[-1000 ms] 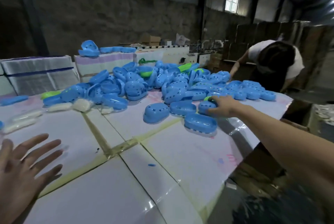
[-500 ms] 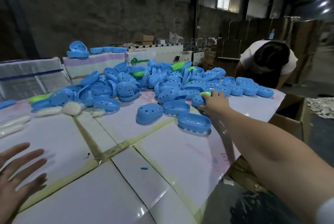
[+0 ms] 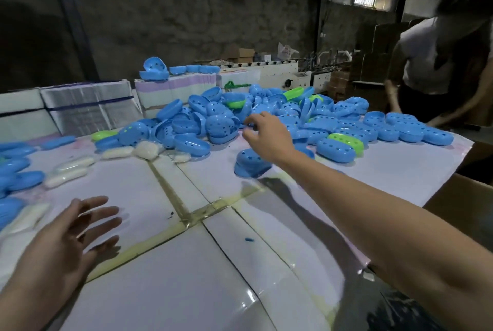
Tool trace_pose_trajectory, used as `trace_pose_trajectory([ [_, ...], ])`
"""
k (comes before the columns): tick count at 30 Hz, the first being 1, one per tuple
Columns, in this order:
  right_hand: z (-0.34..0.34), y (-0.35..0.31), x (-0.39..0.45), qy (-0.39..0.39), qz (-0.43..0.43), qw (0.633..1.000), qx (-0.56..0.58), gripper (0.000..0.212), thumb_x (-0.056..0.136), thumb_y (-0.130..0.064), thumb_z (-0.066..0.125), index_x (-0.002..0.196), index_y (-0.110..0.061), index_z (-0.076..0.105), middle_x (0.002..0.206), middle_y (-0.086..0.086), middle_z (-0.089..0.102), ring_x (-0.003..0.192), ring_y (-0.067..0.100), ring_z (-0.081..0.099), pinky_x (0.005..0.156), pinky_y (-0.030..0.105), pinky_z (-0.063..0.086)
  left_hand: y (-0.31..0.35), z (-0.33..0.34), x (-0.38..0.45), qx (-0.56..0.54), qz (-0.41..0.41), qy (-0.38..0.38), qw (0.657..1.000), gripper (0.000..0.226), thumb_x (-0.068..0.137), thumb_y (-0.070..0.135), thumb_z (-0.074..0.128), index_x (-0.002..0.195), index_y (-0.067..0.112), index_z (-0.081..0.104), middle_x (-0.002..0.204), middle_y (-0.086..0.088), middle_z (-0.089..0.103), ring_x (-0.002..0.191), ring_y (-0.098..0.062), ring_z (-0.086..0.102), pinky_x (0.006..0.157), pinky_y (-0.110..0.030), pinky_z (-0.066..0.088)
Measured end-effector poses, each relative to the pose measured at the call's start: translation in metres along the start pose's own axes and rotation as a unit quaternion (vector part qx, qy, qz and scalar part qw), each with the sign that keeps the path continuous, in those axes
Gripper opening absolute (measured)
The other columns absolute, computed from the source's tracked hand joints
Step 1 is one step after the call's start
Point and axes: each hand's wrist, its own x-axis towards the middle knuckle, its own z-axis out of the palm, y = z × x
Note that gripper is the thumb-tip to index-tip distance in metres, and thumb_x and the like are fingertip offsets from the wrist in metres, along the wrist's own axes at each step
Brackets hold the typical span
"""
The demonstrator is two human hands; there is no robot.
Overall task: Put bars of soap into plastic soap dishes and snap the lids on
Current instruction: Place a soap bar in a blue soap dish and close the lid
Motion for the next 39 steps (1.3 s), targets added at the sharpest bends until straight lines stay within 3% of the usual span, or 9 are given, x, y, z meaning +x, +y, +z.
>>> trace_pose_trajectory([
  [3, 0.028, -0.068, -0.014, -0.036, -0.058, 0.992, 0.108, 0.025, 0.089, -0.032, 0.057, 0.109, -0.021, 0.067, 0.092, -0.002, 0.057, 0.089, 0.018, 0.055, 0.079, 0.038, 0.048, 0.014, 0.011, -0.013, 0.041, 0.037, 0.029, 0.998, 0.036, 0.104, 0.037, 0.046, 0.091, 0.022, 0.075, 0.094, -0.001, 0.078, 0.086, -0.019, 0.075, 0.077, -0.045, 0.051],
  [11, 0.108, -0.209, -0.061, -0.163, -0.025, 0.919, 0.357, 0.014, 0.085, -0.026, 0.061, 0.094, -0.026, 0.071, 0.068, -0.01, 0.058, 0.067, 0.006, 0.054, 0.064, 0.026, 0.043, 0.02, 0.015, -0.022, 0.032, 0.041, 0.117, 0.992, 0.023, 0.102, 0.02, 0.049, 0.087, 0.014, 0.067, 0.085, -0.006, 0.069, 0.08, -0.021, 0.066, 0.067, -0.032, 0.046],
  [15, 0.143, -0.218, -0.082, -0.183, -0.027, 0.914, 0.36, 0.016, 0.089, -0.017, 0.059, 0.099, -0.017, 0.071, 0.073, -0.004, 0.063, 0.071, 0.012, 0.055, 0.071, 0.03, 0.044, 0.025, 0.008, -0.02, 0.062, 0.062, 0.15, 0.985, 0.026, 0.097, 0.018, 0.054, 0.076, 0.019, 0.069, 0.076, -0.001, 0.069, 0.067, -0.016, 0.067, 0.055, -0.03, 0.044],
  [20, 0.155, -0.214, -0.086, -0.192, -0.093, 0.917, 0.338, 0.016, 0.087, -0.014, 0.058, 0.096, -0.021, 0.069, 0.066, -0.005, 0.058, 0.067, 0.012, 0.053, 0.068, 0.028, 0.045, 0.036, -0.011, -0.013, 0.158, 0.095, 0.204, 0.962, 0.02, 0.097, 0.027, 0.055, 0.083, 0.026, 0.068, 0.076, 0.007, 0.07, 0.075, -0.017, 0.064, 0.054, -0.029, 0.044],
  [24, 0.155, -0.218, -0.093, -0.2, -0.149, 0.922, 0.296, 0.017, 0.087, -0.016, 0.056, 0.097, -0.022, 0.068, 0.07, -0.003, 0.059, 0.072, 0.014, 0.054, 0.072, 0.033, 0.047, 0.042, -0.036, 0.003, 0.262, 0.145, 0.273, 0.914, 0.015, 0.097, 0.021, 0.058, 0.087, 0.03, 0.064, 0.091, 0.008, 0.066, 0.09, -0.017, 0.061, 0.074, -0.032, 0.046],
  [27, 0.155, -0.219, -0.094, -0.206, -0.177, 0.92, 0.281, 0.018, 0.087, -0.018, 0.055, 0.099, -0.023, 0.067, 0.071, -0.004, 0.057, 0.074, 0.013, 0.053, 0.072, 0.033, 0.046, 0.056, -0.062, 0.03, 0.324, 0.143, 0.325, 0.877, 0.007, 0.097, 0.025, 0.058, 0.091, 0.028, 0.061, 0.093, 0.007, 0.063, 0.093, -0.022, 0.06, 0.071, -0.031, 0.043],
  [34, 0.155, -0.218, -0.094, -0.224, -0.195, 0.918, 0.263, 0.019, 0.089, -0.022, 0.053, 0.104, -0.025, 0.065, 0.078, -0.006, 0.056, 0.083, 0.014, 0.053, 0.078, 0.032, 0.045, 0.08, -0.122, 0.088, 0.658, -0.059, 0.31, 0.684, 0.035, 0.101, 0.047, 0.043, 0.128, 0.026, 0.053, 0.141, -0.016, 0.049, 0.133, -0.038, 0.042, 0.104, -0.044, 0.036],
  [36, 0.155, -0.218, -0.093, -0.228, -0.199, 0.917, 0.259, 0.02, 0.089, -0.023, 0.053, 0.105, -0.026, 0.065, 0.081, -0.005, 0.058, 0.084, 0.014, 0.053, 0.078, 0.032, 0.045, 0.08, -0.129, 0.096, 0.681, -0.105, 0.297, 0.661, 0.039, 0.103, 0.046, 0.039, 0.131, 0.025, 0.055, 0.145, -0.015, 0.051, 0.133, -0.038, 0.044, 0.107, -0.044, 0.037],
  [39, 0.157, -0.218, -0.093, -0.228, -0.205, 0.917, 0.254, 0.02, 0.09, -0.023, 0.052, 0.105, -0.026, 0.065, 0.083, -0.004, 0.058, 0.086, 0.014, 0.053, 0.079, 0.031, 0.044, 0.077, -0.131, 0.1, 0.669, -0.139, 0.298, 0.666, 0.053, 0.1, 0.051, 0.046, 0.138, 0.015, 0.054, 0.144, -0.016, 0.053, 0.132, -0.038, 0.049, 0.106, -0.043, 0.041],
])
